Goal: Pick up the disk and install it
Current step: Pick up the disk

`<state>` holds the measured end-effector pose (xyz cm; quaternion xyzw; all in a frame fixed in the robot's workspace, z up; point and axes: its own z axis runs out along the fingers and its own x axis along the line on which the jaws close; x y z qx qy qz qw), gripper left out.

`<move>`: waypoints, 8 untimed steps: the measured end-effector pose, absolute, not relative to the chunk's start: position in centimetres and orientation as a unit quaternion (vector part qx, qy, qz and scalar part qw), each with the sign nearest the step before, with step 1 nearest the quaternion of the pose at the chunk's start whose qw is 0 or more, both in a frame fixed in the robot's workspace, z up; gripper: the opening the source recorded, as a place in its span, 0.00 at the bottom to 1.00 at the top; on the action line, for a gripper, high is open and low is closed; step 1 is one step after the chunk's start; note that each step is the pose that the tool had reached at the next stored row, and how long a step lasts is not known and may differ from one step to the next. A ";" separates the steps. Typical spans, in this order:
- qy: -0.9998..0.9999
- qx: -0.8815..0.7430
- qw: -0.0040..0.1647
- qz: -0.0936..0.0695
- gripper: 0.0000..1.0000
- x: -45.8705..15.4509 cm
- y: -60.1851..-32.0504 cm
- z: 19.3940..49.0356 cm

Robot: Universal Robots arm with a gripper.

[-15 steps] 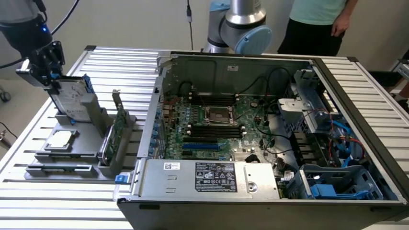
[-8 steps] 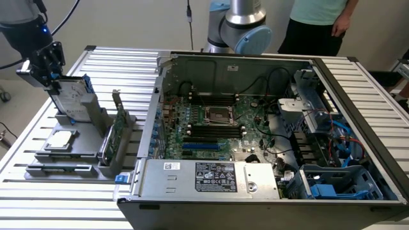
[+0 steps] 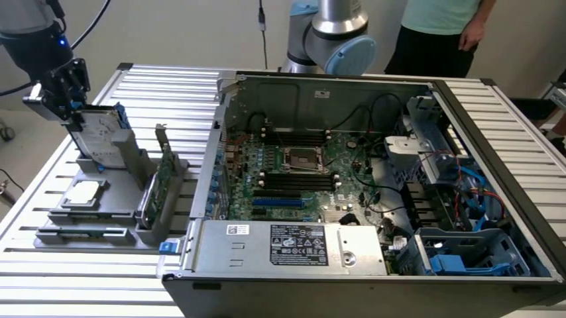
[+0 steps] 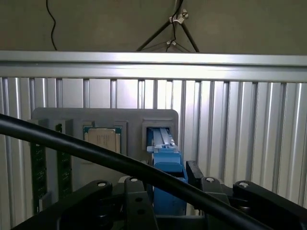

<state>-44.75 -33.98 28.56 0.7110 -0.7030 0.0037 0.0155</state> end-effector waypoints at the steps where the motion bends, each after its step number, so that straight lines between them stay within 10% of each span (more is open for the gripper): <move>1: -0.703 0.711 0.016 0.004 0.44 -44.7 -34.0 28.6; 8: -0.703 0.711 0.017 0.005 0.37 -44.7 -34.0 28.6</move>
